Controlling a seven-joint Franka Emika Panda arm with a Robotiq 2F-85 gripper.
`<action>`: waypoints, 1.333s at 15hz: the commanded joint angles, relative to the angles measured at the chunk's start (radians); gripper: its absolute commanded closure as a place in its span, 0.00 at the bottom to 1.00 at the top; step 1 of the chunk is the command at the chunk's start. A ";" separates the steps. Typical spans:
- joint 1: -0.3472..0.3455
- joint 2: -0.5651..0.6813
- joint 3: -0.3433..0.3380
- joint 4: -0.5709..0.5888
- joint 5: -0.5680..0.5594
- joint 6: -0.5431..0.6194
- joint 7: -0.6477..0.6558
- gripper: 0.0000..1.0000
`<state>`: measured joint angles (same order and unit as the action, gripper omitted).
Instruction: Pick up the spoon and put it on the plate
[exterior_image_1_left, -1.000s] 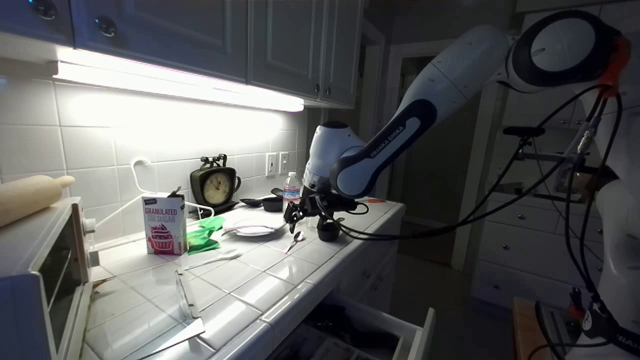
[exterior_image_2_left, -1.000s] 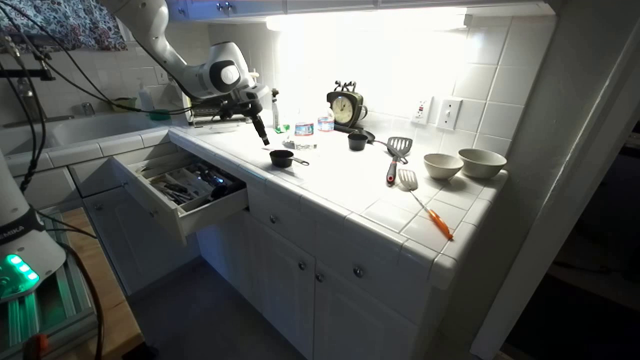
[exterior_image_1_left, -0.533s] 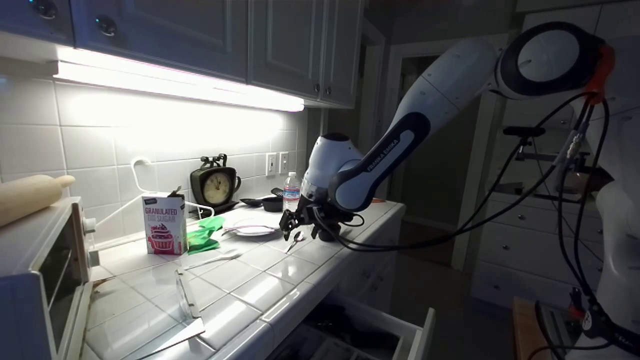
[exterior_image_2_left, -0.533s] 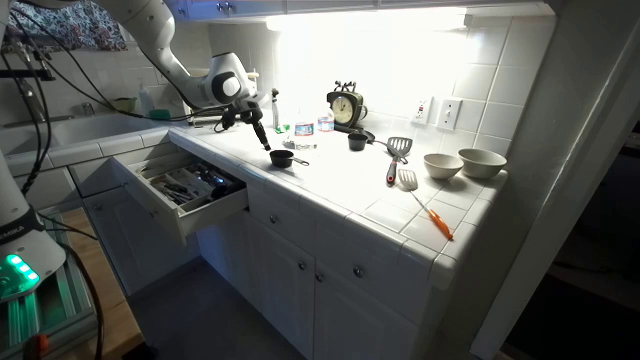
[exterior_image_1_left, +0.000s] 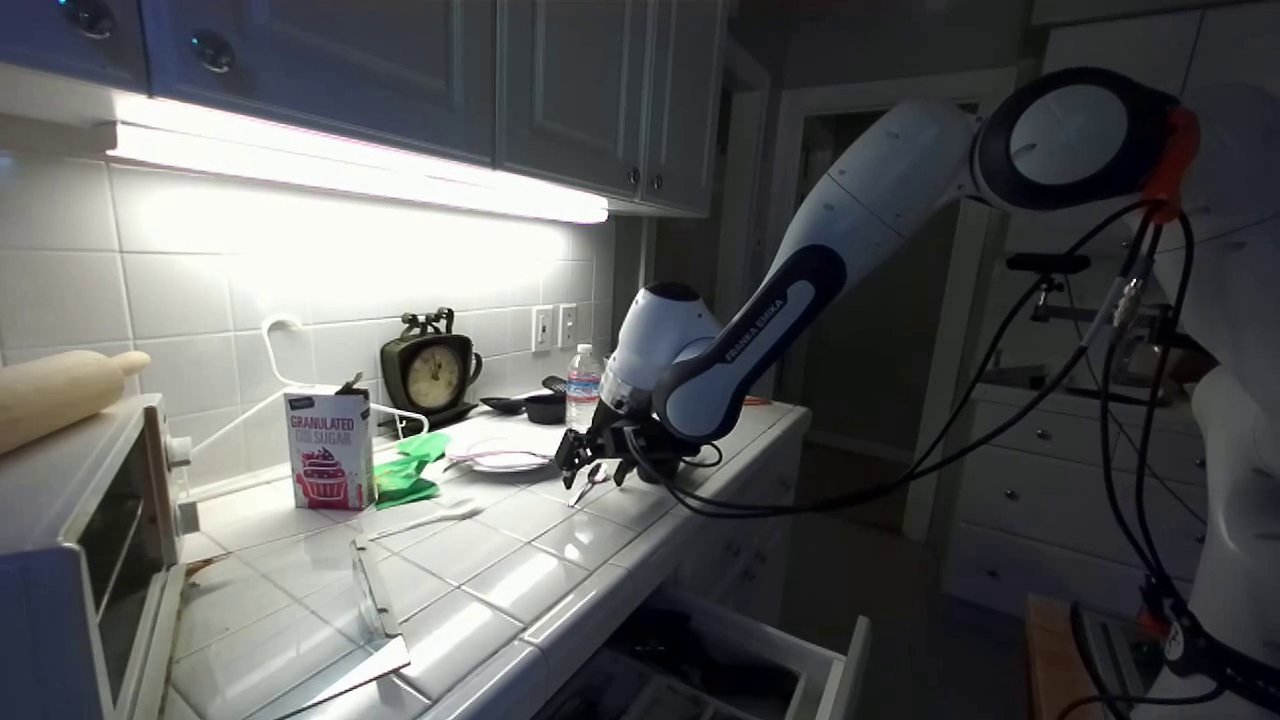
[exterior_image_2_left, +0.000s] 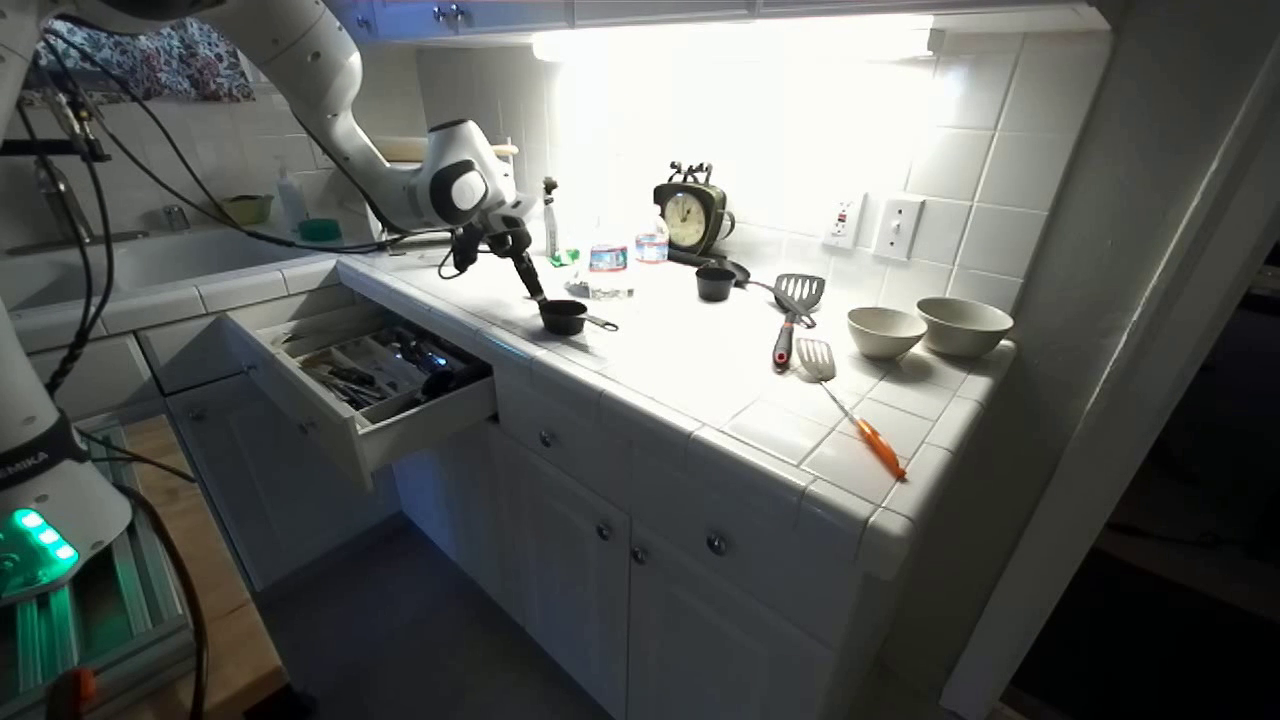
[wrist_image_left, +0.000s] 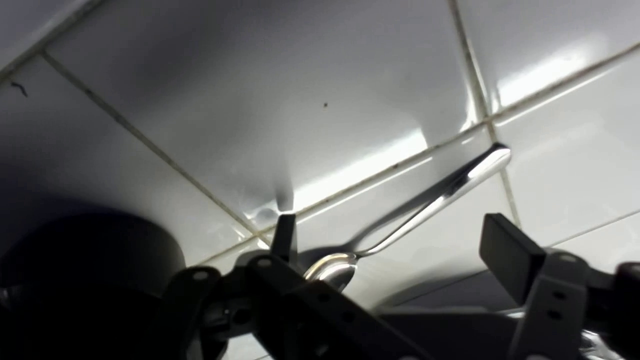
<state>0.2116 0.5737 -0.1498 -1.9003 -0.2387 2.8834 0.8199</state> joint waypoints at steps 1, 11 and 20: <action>0.020 0.034 -0.022 0.037 0.052 0.025 -0.051 0.25; 0.033 0.046 -0.036 0.055 0.085 0.033 -0.095 0.98; 0.032 0.017 -0.025 0.033 0.115 0.000 -0.134 0.98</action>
<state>0.2301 0.5958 -0.1706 -1.8694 -0.1715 2.9033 0.7285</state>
